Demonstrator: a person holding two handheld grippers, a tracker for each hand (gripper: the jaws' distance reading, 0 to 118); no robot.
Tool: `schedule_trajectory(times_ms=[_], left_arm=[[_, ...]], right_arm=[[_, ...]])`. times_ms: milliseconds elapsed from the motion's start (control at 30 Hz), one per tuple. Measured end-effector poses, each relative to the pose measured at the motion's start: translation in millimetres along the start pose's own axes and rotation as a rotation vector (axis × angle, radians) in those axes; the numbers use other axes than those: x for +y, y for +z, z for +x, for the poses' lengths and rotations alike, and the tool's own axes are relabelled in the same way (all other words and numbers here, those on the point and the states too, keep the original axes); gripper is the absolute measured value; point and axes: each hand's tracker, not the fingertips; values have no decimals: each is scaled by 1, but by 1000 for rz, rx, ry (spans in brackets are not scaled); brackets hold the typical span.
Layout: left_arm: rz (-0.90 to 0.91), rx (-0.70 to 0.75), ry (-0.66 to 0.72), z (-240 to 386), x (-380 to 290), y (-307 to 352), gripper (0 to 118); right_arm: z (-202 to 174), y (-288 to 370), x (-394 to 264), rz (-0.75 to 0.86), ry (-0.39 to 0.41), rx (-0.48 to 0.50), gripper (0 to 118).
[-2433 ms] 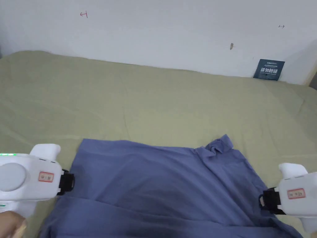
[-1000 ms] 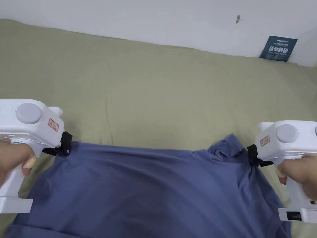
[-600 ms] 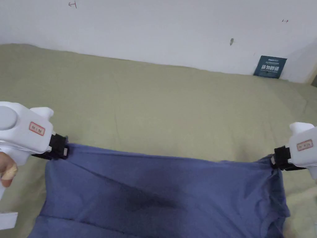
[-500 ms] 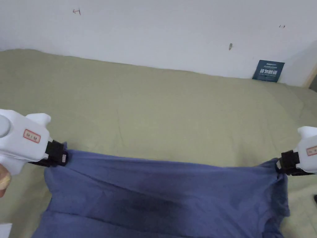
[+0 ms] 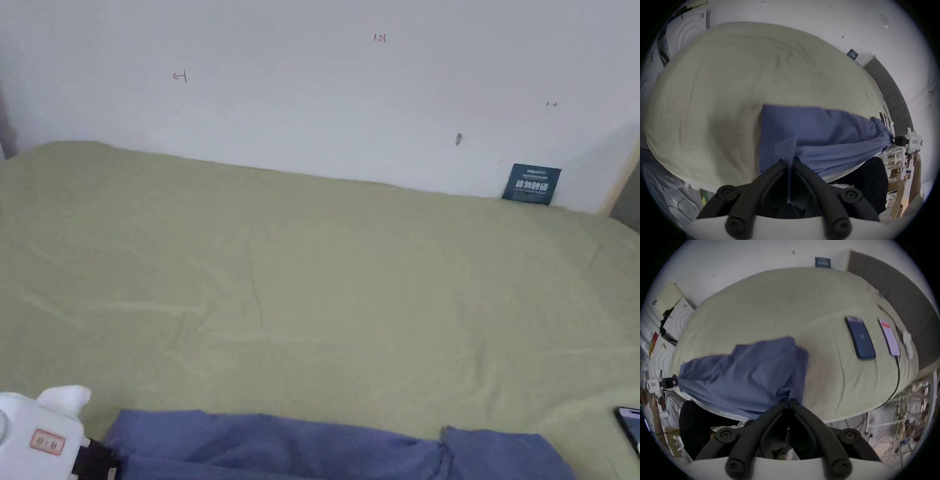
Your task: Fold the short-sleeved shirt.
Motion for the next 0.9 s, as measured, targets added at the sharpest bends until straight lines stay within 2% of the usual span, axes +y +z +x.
schedule_trajectory(times_ms=[100,167,200,233,267,300,333,367,400,433,533,600,633,667,700,733,767,833,900], left_arm=[[-24,-6,42,-7,-12,-21,2],[3,-13,47,-8,-12,-22,3],[6,-22,53,-7,-10,-21,8],[3,-19,51,-7,-8,-17,22],[2,-27,49,-7,-7,-12,42],[6,-60,59,-6,-6,-6,69],[9,-68,65,-3,-5,1,100],[-4,-32,76,1,-4,11,107],[-7,27,74,5,-3,21,105],[7,31,50,8,-2,32,105],[60,38,-1,24,5,61,105],[119,20,-45,31,11,74,102],[152,15,-65,35,11,78,91],[183,20,-83,38,13,81,75],[189,35,-92,41,14,82,48],[185,51,-96,43,16,79,6],[184,55,-97,46,18,74,0],[187,68,-99,47,18,68,0],[171,46,-89,43,21,61,0]], right_arm=[[16,-21,-10,-9,-52,1,1],[14,-30,-10,-9,-32,-19,1],[14,-34,-8,-1,-26,-23,1],[11,-36,-5,-6,-14,-28,2],[6,-37,-1,-49,30,-51,10],[0,-34,1,-72,56,-70,25],[-5,-29,2,-78,89,-86,49],[-10,-22,5,-80,122,-137,66],[-13,-13,7,-56,128,-147,74],[-16,-5,10,-36,124,-143,71],[-31,27,17,54,80,-73,72],[-51,43,21,81,89,-18,71],[-60,46,22,88,110,-5,68],[-73,47,23,88,139,-4,56],[-84,47,23,88,165,-1,36],[-96,44,23,91,194,4,0],[-102,43,23,98,194,5,0],[-118,38,22,104,244,5,0],[-126,30,22,105,235,16,0]])
